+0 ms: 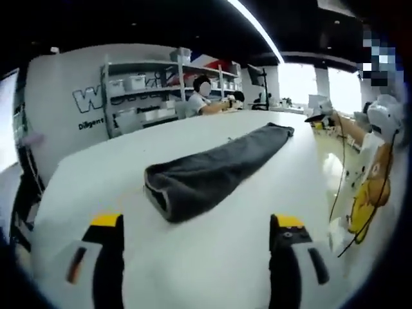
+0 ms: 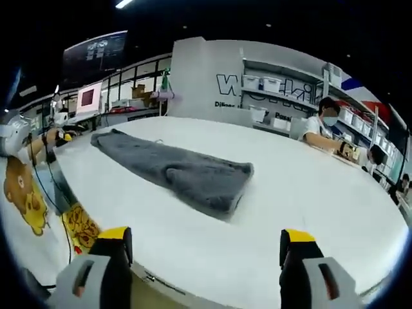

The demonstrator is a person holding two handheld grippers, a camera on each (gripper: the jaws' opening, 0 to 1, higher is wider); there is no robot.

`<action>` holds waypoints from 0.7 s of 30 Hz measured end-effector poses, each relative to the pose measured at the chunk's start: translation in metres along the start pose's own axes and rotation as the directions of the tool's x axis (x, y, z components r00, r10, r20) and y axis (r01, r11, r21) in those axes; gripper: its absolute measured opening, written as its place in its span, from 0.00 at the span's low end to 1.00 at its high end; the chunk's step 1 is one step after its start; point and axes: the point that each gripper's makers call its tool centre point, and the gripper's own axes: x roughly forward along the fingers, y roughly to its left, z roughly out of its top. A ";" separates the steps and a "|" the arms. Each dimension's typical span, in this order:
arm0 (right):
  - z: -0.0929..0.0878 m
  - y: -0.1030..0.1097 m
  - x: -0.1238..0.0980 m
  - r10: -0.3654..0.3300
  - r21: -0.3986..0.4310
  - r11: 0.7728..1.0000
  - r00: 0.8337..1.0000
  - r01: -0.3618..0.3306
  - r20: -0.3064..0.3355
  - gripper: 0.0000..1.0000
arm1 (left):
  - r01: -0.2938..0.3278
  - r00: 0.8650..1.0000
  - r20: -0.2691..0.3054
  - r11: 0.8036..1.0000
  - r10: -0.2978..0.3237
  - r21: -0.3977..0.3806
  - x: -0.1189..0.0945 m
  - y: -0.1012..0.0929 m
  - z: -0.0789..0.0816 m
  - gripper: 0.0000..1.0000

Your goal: Fold the towel on the table until its edges align and the towel forms a compact rectangular stack.

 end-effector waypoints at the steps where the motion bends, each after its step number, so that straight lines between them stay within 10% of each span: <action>1: 0.001 -0.001 0.003 0.007 0.002 1.000 1.000 -0.007 0.005 0.99 | 0.022 1.000 0.003 1.000 -0.022 -0.003 0.004 -0.001 0.000 0.97; 21: -0.004 -0.018 0.050 0.080 0.017 0.997 0.996 -0.080 0.025 0.78 | 0.190 0.982 0.019 0.980 -0.190 -0.063 0.059 0.010 -0.010 0.70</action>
